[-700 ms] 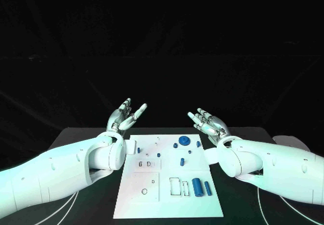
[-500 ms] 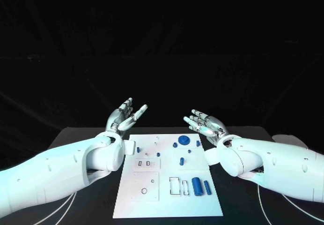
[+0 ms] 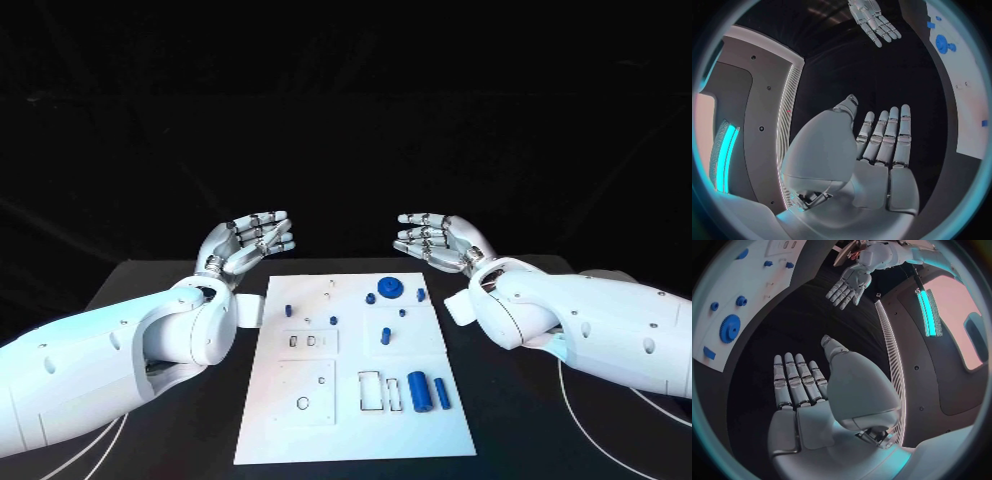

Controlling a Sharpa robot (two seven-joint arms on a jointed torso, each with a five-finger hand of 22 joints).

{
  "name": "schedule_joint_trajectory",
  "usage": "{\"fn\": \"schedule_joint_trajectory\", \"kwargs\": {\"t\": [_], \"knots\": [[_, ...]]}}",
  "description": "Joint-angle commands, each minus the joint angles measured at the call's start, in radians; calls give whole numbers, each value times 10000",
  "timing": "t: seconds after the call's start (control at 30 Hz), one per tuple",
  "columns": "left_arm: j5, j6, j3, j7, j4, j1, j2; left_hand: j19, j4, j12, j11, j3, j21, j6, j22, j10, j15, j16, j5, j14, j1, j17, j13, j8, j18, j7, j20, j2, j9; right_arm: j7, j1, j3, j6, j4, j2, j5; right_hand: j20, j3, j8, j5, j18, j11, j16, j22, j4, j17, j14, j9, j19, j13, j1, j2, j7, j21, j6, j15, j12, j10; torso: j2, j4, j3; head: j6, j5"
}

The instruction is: Assemble the parts on the task board

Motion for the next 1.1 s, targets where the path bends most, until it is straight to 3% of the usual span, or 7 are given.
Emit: {"fn": "schedule_joint_trajectory", "kwargs": {"t": [0.03,0.47,0.6,0.77,0.83,0.9,1.1], "knots": [[-100,404,5,122,223,101,-115,408,-134,-1,-145,169,82,583,-49,609,-135,60,-18,445,161,71,-15,181,129,713,-31,-53,103,-304,107,2,-93,-102,9,-1492,-55,718,537,-70,434,-322,368,90,-449,149,2156,301,2214,54,298,-343,896,574,2411,-375,80,2120,286,56,-26,26,-60],[-288,1050,10,-141,1293,485,-842,1160,-480,-192,-381,578,244,1147,-138,1538,-412,226,-15,1351,316,328,-14,247,146,501,-254,-357,105,-2449,698,59,1410,-698,285,-6847,-1206,2314,743,119,440,-1049,1606,772,-641,1362,5449,351,5152,142,-125,-1518,369,2205,3777,-1480,60,4236,1071,213,-177,124,-322],[-299,1132,18,-131,1534,509,-925,1219,-501,-217,-392,609,262,1175,-142,1582,-414,192,-15,1331,311,334,-13,248,153,483,-270,-376,103,-3113,818,89,1916,-658,360,-8495,-1701,2421,768,336,410,-1307,2687,1522,-599,2575,6894,482,6213,225,-382,-1802,149,3483,4106,-1934,-54,4716,1293,271,-245,181,-405],[-305,1176,25,-127,1689,519,-940,1251,-506,-230,-396,619,274,1182,-140,1594,-418,187,-15,1337,302,340,-14,246,154,480,-279,-384,101,-3726,929,117,2318,-502,407,-10068,-1948,2657,771,425,409,-1481,4340,2246,-375,4197,7828,676,6890,504,-695,-2077,14,4561,4309,-2156,-81,5004,1498,324,-294,232,-480],[-306,1189,26,-131,1728,520,-940,1259,-507,-234,-396,619,277,1183,-140,1597,-419,185,-15,1339,298,341,-14,246,154,480,-281,-389,101,-3918,951,123,2445,-437,425,-10552,-1976,2844,732,468,245,-1489,5320,3568,-295,5145,7811,788,7188,677,-769,-2210,-1,5718,4295,-2185,-127,4981,1567,347,-319,239,-502],[-307,1210,29,-134,1780,521,-957,1268,-507,-239,-396,620,280,1184,-141,1599,-420,183,-15,1340,291,343,-15,244,154,480,-283,-394,100,-4093,967,128,2578,-364,445,-10978,-1964,3091,715,457,-77,-1480,7942,6320,-157,7736,7840,997,7738,899,-872,-2333,93,7955,4283,-2142,-72,4809,1623,360,-341,252,-543],[-308,1230,50,-134,1878,522,-1007,1282,-507,-249,-395,619,284,1183,-141,1600,-421,179,-16,1344,279,346,-16,240,154,482,-287,-406,98,-4412,982,132,2879,-236,530,-11759,-1850,3187,693,472,-558,-1350,10737,10016,-76,10467,8241,1260,8566,977,-927,-2473,103,10737,4186,-2010,-156,4158,1729,409,-369,278,-570]]}}
